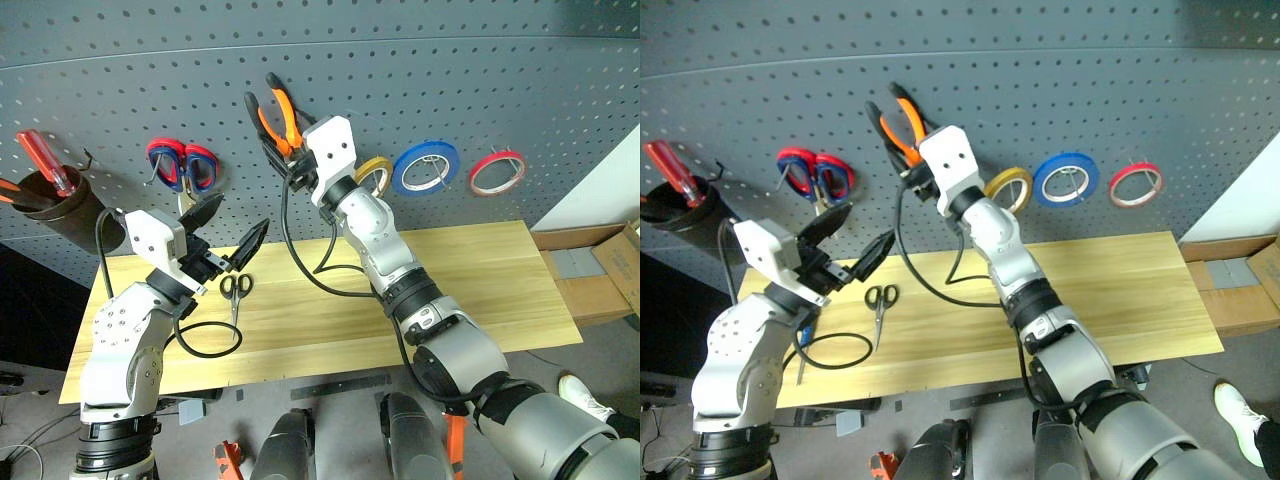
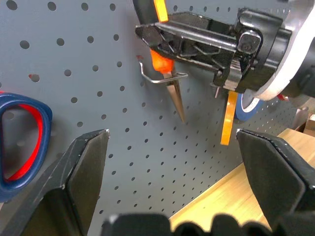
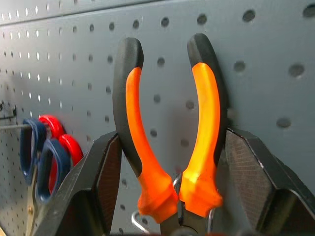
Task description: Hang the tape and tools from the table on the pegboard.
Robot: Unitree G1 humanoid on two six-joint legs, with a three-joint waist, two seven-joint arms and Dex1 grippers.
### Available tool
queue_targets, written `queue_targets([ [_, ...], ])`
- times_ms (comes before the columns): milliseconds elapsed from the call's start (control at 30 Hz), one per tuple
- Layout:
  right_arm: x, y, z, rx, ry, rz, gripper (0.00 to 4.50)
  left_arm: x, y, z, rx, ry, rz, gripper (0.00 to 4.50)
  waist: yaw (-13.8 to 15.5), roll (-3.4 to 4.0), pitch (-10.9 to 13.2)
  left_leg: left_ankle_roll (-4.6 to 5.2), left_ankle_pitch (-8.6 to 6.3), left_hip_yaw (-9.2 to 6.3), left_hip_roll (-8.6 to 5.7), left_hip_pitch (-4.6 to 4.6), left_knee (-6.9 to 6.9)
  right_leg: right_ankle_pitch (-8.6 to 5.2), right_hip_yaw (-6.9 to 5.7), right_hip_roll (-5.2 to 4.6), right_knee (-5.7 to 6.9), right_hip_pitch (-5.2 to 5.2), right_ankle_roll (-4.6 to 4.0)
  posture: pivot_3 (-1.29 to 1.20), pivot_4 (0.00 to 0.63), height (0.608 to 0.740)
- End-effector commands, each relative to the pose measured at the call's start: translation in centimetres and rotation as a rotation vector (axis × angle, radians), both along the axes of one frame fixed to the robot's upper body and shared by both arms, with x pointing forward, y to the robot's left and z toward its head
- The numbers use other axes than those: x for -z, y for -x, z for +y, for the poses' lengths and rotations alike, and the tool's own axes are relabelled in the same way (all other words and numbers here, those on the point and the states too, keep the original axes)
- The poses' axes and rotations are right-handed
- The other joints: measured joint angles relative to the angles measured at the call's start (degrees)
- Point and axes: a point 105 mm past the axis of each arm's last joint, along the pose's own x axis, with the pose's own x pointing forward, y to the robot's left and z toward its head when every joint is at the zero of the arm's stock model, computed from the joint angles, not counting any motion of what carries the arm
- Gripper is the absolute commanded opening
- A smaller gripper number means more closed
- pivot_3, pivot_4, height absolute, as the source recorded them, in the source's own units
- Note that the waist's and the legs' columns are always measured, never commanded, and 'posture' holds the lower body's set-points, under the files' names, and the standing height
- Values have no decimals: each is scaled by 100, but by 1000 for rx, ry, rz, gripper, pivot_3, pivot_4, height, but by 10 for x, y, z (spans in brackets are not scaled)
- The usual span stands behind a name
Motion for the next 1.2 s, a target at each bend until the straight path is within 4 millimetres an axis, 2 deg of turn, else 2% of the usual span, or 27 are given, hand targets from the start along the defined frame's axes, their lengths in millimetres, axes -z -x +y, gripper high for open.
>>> queue_targets([
  [33, -3, 12, 12, -36, -57, -15, 2682, -8, 2, 0, -6, -13, -34, 4438, 1, 0, 0, -1, 0, -1, 1, 0, 0, 1, 0, 1, 0, 0, -1, 75, 207, 740],
  [100, -2, 12, 12, -32, -58, -13, 3405, -8, 1, 0, -9, -12, -31, 4438, 1, 0, 0, -1, 1, -1, 1, 1, 0, 1, 0, 2, 1, 0, -2, 74, 207, 740],
  [233, -3, 13, 11, -25, -47, -22, 4463, -6, 0, 1, -17, -7, -20, 4438, 3, -1, 0, -3, 3, 0, 2, 4, 1, 2, 2, 3, 4, 0, -4, 70, 206, 740],
  [400, -19, 17, -7, 4, -84, -65, 4463, -3, -2, 3, -39, -12, -10, 4438, 21, -4, -9, -11, 9, -3, 5, 5, 1, 7, 0, 10, 8, 0, -11, 67, 204, 740],
  [500, -36, 31, -33, 19, -119, -107, 4463, 2, -2, 5, -59, -3, 23, 4438, 37, -5, -14, -11, 9, -5, 6, 3, 0, 7, 2, 10, 7, -4, -11, 68, 205, 740],
  [600, -44, 43, -54, 26, -138, -91, 4463, 11, -2, 6, -65, -8, 70, 4438, 54, -6, -16, -11, 8, -4, 6, -1, -1, 7, 3, 10, 4, -7, -11, 62, 208, 740],
  [733, -46, 64, -75, -76, -90, -23, 4463, 34, -2, 7, -83, -24, 190, 4438, 99, -6, -22, -10, 8, -3, 7, 0, -3, 7, 3, 11, 6, -7, -11, 47, 216, 740],
  [800, -39, 71, -85, -151, -55, 80, 4496, 49, -2, 11, -118, -45, 270, 4469, 110, -7, -22, -9, 8, -4, 8, 2, -3, 7, 4, 12, 6, -5, -11, 35, 221, 740],
  [867, -27, 78, -93, -211, 13, 176, 4496, 73, -3, 22, -202, -106, 388, 4469, 142, -8, -23, -8, 7, -3, 9, 2, -2, 8, 5, 13, 6, -4, -12, 26, 224, 740],
  [900, -18, 82, -96, -244, 56, 230, 4496, 87, -4, 31, -272, -130, 456, 4469, 145, -8, -23, -6, 6, -4, 8, 3, -2, 8, 4, 13, 5, 0, -13, 18, 225, 740],
  [1033, 18, 91, -104, -297, 173, 457, 4496, 121, -6, 55, -475, -180, 653, 4469, 156, -9, -23, -2, 4, -1, 9, 6, -2, 8, 3, 17, 4, 4, -13, 5, 233, 740],
  [1200, 69, 109, -106, -313, 338, 678, 4496, 154, -11, 55, -540, -211, 864, 4469, 189, -13, -25, 4, 2, 7, 6, 5, 0, 8, -3, 17, 4, 10, -13, -10, 245, 740],
])
